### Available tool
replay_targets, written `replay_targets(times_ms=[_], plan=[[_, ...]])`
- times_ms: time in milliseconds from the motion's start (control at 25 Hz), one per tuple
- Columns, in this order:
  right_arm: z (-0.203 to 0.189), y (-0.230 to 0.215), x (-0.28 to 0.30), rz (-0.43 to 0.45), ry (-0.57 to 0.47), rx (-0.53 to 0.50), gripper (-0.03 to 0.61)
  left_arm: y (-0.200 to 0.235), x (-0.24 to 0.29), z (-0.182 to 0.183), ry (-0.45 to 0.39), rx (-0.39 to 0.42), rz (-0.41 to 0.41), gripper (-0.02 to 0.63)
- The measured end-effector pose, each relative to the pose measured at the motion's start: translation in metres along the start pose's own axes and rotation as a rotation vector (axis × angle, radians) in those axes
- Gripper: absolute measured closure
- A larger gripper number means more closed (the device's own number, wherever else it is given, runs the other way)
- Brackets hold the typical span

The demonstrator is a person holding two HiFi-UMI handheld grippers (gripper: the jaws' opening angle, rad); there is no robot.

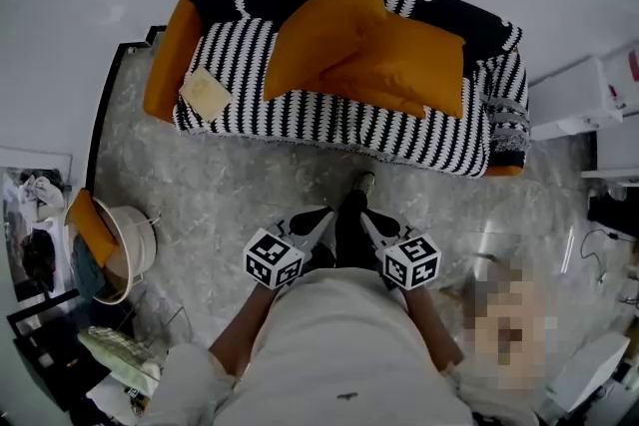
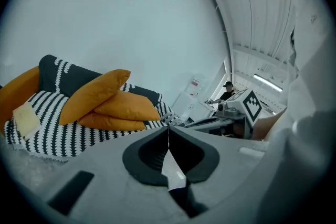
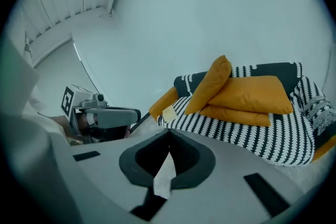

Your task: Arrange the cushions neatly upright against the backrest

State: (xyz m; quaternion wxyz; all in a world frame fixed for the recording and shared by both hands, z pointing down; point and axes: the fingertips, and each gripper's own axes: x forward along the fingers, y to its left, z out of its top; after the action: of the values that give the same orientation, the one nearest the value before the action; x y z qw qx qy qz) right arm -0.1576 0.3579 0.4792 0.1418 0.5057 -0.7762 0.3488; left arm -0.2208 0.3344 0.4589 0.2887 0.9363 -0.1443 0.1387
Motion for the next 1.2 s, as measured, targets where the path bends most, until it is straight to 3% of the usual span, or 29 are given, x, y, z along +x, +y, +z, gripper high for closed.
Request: replay_targets(times_ms=[240,520,720,960,1200], plan=[[0.019,-0.057,-0.005,-0.039,-0.017,0.064,0.572,0.010,0.048,0.023,0.020,-0.007,-0.012,0.600],[0.079,-0.114,0.009,-0.027,-0.065,0.064,0.571,0.032,0.100,0.060,0.053,-0.022,0.022,0.600],[0.110,-0.159,0.002,-0.042,-0.108,0.097,0.571,0.030,0.149,0.085,0.093,0.027,0.018,0.600],[0.121,-0.206,-0.007,-0.055,-0.130,0.164,0.571,0.038,0.194,0.104,0.125,0.045,0.034,0.600],[0.114,-0.208,0.012,-0.008,-0.081,0.225,0.571,0.051,0.203,0.108,0.171,0.090,0.069,0.600]])
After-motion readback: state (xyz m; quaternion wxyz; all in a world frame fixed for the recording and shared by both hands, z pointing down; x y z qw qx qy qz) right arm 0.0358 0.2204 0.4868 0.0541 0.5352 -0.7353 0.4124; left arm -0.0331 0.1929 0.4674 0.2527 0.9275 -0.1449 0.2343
